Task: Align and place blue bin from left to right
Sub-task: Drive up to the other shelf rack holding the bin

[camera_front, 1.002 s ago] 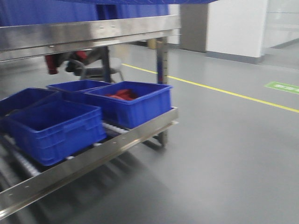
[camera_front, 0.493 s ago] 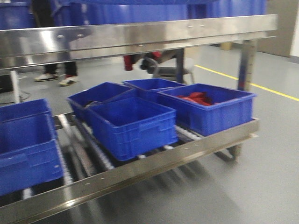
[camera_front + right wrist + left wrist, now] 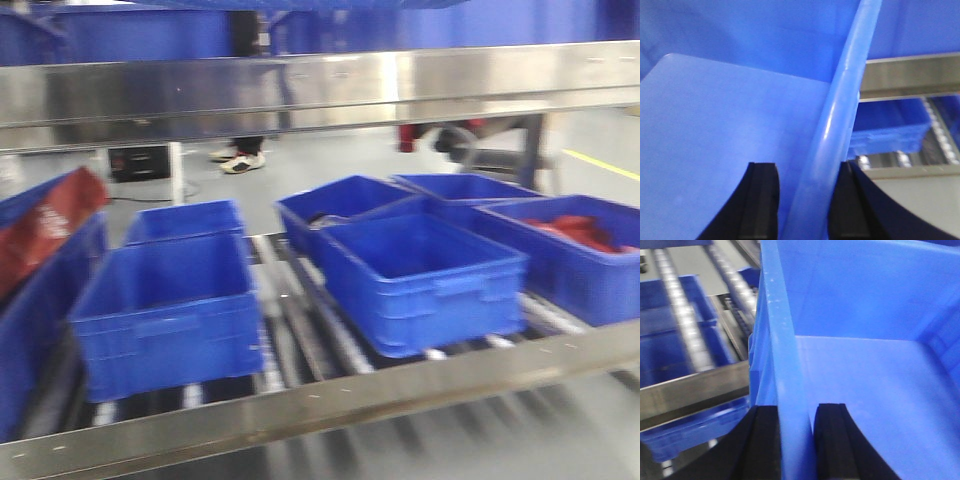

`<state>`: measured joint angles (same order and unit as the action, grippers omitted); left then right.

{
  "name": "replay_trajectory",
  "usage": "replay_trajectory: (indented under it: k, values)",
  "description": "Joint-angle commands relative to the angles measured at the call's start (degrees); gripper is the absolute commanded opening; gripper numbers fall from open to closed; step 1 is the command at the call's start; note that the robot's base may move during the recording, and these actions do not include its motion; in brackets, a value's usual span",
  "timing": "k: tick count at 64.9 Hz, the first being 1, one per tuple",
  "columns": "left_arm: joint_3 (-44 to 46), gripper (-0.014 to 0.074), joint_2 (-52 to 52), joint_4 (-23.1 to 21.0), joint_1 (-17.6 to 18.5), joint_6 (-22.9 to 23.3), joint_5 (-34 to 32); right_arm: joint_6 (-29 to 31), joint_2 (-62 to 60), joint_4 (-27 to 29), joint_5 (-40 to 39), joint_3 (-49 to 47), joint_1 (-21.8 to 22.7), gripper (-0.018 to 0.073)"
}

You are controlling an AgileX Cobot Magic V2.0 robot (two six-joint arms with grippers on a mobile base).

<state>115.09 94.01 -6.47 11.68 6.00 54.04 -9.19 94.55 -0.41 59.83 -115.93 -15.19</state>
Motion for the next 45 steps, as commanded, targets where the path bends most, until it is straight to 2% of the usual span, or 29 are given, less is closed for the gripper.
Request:
replay_trajectory:
  k: [1, 45]
  values:
    - [1.1, -0.0111, -1.6, -4.8, 0.7, -0.8, -4.1, -1.0, -0.5, 1.0, -5.5, -0.7, -0.2, -0.0070]
    - [1.1, -0.0111, -1.6, -4.8, 0.7, -0.8, -4.1, -1.0, -0.5, 1.0, -5.5, -0.7, -0.2, -0.0070]
